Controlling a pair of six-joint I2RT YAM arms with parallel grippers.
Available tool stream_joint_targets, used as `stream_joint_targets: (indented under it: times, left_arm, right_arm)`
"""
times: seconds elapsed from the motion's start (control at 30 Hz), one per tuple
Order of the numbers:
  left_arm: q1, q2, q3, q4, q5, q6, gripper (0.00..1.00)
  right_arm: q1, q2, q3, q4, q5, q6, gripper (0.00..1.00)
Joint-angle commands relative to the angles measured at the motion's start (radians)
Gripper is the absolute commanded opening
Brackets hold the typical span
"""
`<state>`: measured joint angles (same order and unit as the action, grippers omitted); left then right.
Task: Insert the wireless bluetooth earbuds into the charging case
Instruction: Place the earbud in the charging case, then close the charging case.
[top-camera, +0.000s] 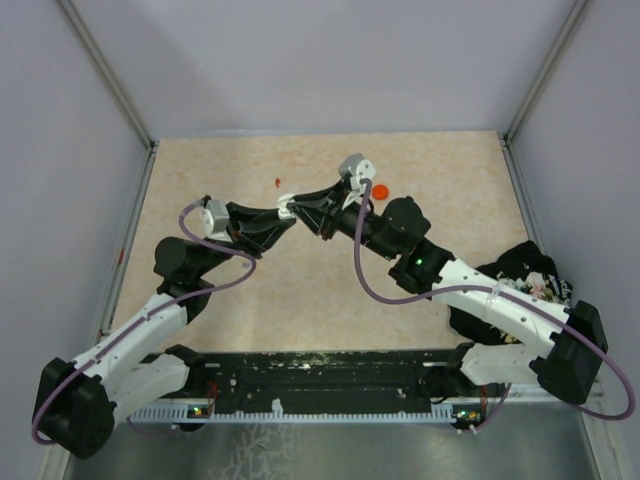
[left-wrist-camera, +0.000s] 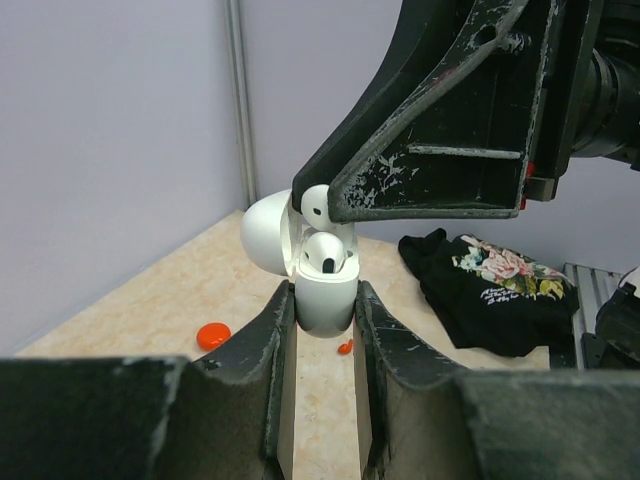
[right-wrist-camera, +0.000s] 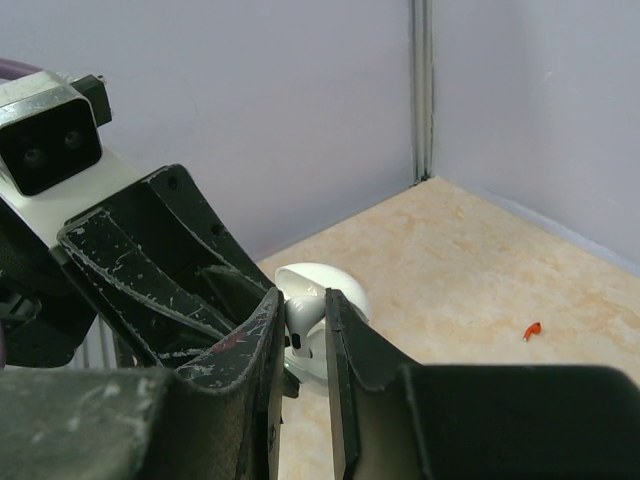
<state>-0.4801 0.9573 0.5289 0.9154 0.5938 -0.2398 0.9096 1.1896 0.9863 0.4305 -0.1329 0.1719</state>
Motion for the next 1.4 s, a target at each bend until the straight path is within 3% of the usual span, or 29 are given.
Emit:
stream_joint_targets:
  times: [0.0,0.17,0.57,0.63,0.8,1.0,1.37]
  left_arm:
    - [0.003,-0.009,0.034,0.038,-0.025,-0.007,0.01]
    - [0.002,-0.014,0.024,0.027,-0.020,0.004,0.01]
    - [0.004,-0.067,-0.057,-0.042,-0.031,0.054,0.01]
    - [0.004,-0.075,-0.068,-0.052,-0.026,0.057,0.01]
    - [0.004,-0.090,-0.085,-0.081,0.011,0.055,0.01]
    - [0.005,-0.091,-0.076,-0.079,0.070,0.044,0.01]
    - [0.004,-0.073,-0.057,-0.007,0.160,0.004,0.01]
  right_arm:
    - [0.019,-0.001,0.014,-0.031,-0.028,-0.017,0.18]
    - [0.018,-0.018,0.011,-0.037,0.004,-0.024,0.33]
    - [0.002,-0.066,0.152,-0.291,0.070,-0.046,0.52]
    - [-0.031,-0.058,0.193,-0.355,0.015,-0.032,0.54]
    - [-0.171,-0.025,0.243,-0.411,-0.290,0.066,0.58]
    - [-0.201,0.057,0.307,-0.449,-0.533,0.073,0.65]
    - [-0.205,0.175,0.328,-0.433,-0.701,0.129,0.69]
